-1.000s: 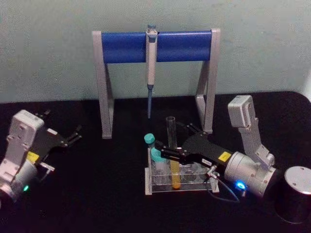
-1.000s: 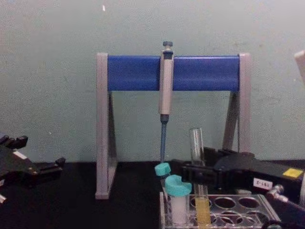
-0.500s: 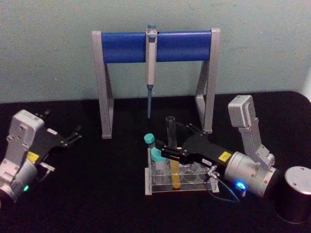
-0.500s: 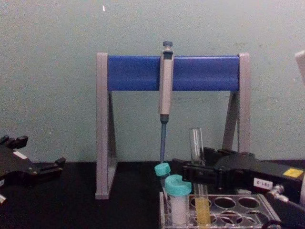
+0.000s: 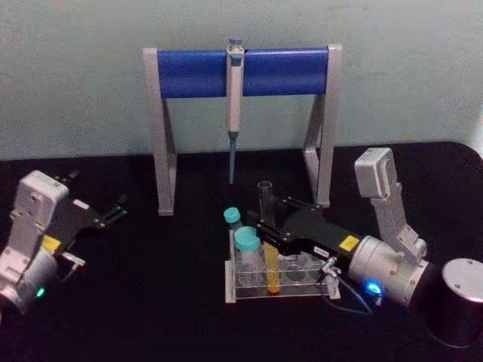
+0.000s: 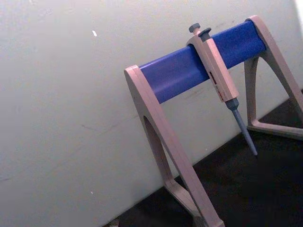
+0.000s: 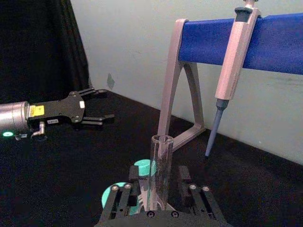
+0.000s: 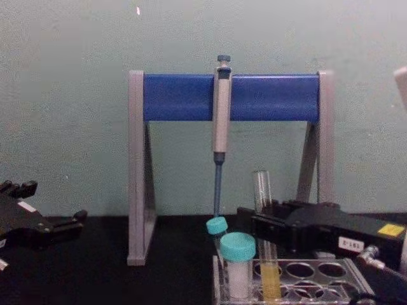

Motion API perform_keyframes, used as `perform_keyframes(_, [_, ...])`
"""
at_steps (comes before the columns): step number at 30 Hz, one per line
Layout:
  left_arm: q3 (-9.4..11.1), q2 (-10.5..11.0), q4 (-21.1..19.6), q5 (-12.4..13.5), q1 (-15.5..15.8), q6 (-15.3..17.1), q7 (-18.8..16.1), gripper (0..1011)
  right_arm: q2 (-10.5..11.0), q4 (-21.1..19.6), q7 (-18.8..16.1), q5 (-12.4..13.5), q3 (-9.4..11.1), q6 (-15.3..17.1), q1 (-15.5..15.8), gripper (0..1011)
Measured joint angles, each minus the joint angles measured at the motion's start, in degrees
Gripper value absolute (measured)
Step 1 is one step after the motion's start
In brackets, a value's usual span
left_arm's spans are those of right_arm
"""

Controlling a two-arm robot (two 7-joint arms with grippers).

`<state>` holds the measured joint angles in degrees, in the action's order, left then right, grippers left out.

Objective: Pick up the test tube from the test tube rack, shake it, then place it back into the test tube rack.

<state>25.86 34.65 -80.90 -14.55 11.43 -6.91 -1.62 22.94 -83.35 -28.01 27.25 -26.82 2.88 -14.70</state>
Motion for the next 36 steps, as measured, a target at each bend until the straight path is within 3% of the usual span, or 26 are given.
perform_keyframes(1, [0.0, 0.0, 0.0, 0.0, 0.0, 0.0, 0.0, 1001, 0.0, 0.0, 0.0, 0.0, 0.0, 0.0, 0.0, 498])
perform_keyframes(11, [0.0, 0.0, 0.0, 0.0, 0.0, 0.0, 0.0, 1001, 0.0, -0.01, 0.0, 0.02, -0.01, 0.0, 0.0, 234])
perform_keyframes(28, [0.0, 0.0, 0.0, 0.0, 0.0, 0.0, 0.0, 1001, 0.0, 0.0, 0.0, 0.01, 0.0, -0.18, 0.06, 230])
perform_keyframes(36, [0.0, 0.0, 0.0, 0.0, 0.0, 0.0, 0.0, 1001, 0.08, -0.55, -1.14, 0.24, 0.82, -4.8, 1.3, 230])
